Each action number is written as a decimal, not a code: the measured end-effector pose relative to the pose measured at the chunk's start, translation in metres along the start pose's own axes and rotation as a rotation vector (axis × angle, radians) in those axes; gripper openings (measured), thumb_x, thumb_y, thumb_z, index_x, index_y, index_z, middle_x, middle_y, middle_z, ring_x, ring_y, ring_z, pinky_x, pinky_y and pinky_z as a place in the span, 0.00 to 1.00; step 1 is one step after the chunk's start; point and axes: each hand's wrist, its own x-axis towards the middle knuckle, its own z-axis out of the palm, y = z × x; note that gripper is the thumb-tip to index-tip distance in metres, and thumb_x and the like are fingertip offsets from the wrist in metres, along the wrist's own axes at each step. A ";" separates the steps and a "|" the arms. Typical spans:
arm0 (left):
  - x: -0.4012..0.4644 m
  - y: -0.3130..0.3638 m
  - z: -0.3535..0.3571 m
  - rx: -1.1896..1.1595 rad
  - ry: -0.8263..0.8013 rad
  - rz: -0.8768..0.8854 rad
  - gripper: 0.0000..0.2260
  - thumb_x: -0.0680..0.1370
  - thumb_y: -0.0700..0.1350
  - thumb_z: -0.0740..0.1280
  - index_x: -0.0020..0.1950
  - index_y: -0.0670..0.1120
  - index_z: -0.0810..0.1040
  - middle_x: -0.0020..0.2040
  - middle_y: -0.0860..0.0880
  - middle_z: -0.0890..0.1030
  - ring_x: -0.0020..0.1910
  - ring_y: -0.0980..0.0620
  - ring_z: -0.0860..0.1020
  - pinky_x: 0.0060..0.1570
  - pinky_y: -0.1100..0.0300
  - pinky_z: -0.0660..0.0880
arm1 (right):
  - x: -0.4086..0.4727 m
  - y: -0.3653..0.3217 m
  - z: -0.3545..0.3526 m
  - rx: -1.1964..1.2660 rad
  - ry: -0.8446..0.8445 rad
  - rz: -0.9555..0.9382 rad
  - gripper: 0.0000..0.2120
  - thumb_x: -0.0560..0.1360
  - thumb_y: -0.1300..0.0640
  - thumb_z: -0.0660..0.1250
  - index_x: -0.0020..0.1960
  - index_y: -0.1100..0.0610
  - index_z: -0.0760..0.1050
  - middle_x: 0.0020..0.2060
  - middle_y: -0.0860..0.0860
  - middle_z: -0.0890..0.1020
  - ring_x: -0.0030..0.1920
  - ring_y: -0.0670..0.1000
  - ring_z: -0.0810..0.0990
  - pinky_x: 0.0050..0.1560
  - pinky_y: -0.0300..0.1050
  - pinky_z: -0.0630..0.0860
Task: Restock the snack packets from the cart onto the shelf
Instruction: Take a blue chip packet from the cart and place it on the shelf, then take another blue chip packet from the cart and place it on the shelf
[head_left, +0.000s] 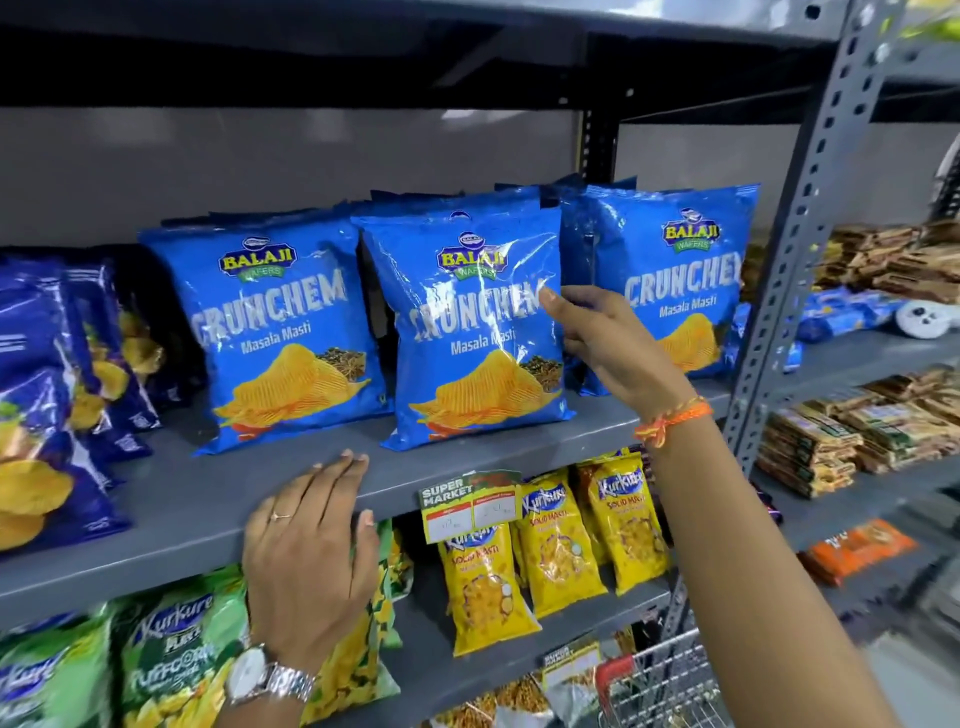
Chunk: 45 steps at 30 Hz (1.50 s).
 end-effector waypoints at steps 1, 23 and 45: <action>0.000 -0.001 0.001 0.001 0.007 0.001 0.23 0.79 0.52 0.57 0.72 0.49 0.77 0.68 0.50 0.80 0.66 0.46 0.77 0.62 0.46 0.68 | -0.009 0.002 -0.006 -0.006 0.014 0.008 0.34 0.75 0.43 0.72 0.74 0.60 0.68 0.62 0.53 0.80 0.61 0.51 0.82 0.64 0.49 0.78; -0.199 0.208 0.165 -0.748 -0.653 0.670 0.19 0.80 0.45 0.64 0.71 0.42 0.77 0.71 0.46 0.78 0.71 0.48 0.73 0.78 0.58 0.60 | -0.325 0.371 -0.187 -0.004 0.869 0.728 0.14 0.74 0.76 0.68 0.37 0.59 0.73 0.36 0.58 0.78 0.35 0.48 0.79 0.54 0.57 0.73; -0.346 0.237 0.273 -0.859 -0.802 0.780 0.25 0.82 0.59 0.52 0.51 0.46 0.85 0.51 0.46 0.85 0.59 0.46 0.77 0.65 0.50 0.67 | -0.478 0.589 -0.205 0.018 0.861 1.142 0.16 0.67 0.72 0.78 0.53 0.73 0.78 0.49 0.55 0.84 0.37 0.42 0.83 0.39 0.28 0.78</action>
